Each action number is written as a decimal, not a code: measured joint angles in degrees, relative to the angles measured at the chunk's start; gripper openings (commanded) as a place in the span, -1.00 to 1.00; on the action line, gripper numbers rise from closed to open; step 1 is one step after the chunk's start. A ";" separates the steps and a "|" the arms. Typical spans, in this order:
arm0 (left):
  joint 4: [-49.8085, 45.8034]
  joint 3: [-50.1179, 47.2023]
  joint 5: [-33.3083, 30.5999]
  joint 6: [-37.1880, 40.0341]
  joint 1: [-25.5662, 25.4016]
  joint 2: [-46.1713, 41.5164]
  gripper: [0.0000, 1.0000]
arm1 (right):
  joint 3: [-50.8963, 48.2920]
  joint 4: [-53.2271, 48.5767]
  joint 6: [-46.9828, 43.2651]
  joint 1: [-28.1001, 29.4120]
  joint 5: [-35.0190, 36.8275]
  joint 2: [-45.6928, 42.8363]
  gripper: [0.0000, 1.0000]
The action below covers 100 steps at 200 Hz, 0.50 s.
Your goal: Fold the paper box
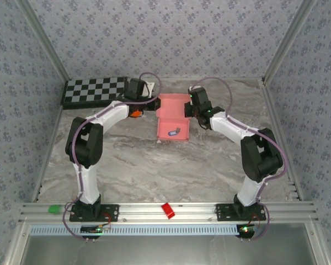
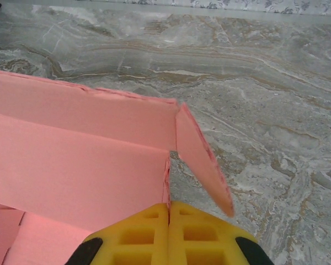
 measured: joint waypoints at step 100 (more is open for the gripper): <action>9.33 -8.11 -2.64 -2.86 -0.79 -3.02 -0.71 | -5.62 5.88 3.21 2.43 4.72 -1.14 -0.82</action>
